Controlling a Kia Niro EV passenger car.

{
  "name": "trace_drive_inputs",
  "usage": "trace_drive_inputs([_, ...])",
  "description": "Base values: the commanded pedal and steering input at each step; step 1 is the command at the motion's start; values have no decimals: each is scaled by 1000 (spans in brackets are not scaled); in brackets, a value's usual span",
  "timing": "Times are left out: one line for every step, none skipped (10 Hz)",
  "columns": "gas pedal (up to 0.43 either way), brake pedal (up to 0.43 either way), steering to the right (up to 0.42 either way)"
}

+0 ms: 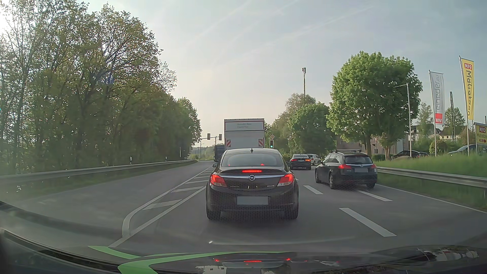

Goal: Follow the waypoints while adhering to traffic rules and regulations

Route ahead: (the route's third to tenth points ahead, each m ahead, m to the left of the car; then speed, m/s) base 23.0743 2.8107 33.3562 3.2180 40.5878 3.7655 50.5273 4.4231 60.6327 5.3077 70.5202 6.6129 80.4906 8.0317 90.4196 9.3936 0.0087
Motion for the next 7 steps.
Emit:
trace_drive_inputs([0, 232, 1])
trace_drive_inputs([0, 232, 1])
trace_drive_inputs([0, 232, 1])
trace_drive_inputs([0, 238, 1])
trace_drive_inputs([0, 238, 1])
trace_drive_inputs([0, 232, 1])
trace_drive_inputs([0, 232, 1])
